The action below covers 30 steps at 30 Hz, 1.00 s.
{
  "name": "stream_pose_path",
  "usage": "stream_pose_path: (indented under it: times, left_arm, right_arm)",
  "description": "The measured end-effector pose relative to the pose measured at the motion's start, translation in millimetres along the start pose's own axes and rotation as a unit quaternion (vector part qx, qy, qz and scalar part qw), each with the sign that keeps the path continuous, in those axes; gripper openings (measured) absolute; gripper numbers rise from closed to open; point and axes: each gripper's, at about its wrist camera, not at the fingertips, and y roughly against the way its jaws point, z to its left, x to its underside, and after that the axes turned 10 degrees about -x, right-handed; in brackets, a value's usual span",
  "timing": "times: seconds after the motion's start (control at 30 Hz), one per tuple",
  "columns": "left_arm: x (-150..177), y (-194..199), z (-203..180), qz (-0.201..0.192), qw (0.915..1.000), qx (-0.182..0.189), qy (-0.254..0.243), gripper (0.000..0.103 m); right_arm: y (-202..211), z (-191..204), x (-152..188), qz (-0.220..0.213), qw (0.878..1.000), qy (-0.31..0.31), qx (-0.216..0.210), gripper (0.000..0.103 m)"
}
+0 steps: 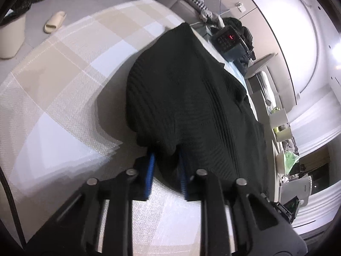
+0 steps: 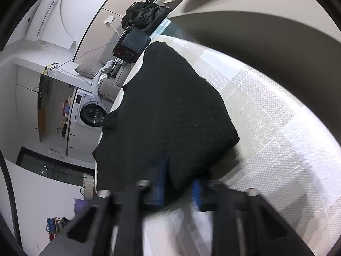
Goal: Fold small clothes
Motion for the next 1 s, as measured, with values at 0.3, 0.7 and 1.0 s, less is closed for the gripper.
stream_pose_path:
  times: [0.3, 0.7, 1.0]
  left_arm:
    - [8, 17, 5, -0.028, 0.9995, 0.0, -0.014, 0.005]
    - [39, 53, 20, -0.046, 0.9985, -0.017, -0.024, 0.004]
    - [46, 57, 37, -0.029, 0.9993, -0.023, -0.006, 0.023]
  right_arm:
    - [-3, 7, 1, 0.001, 0.999, 0.033, 0.009, 0.006]
    - [5, 9, 16, 0.023, 0.998, 0.059, 0.01, 0.006]
    - [14, -7, 4, 0.024, 0.999, 0.035, -0.003, 0.028]
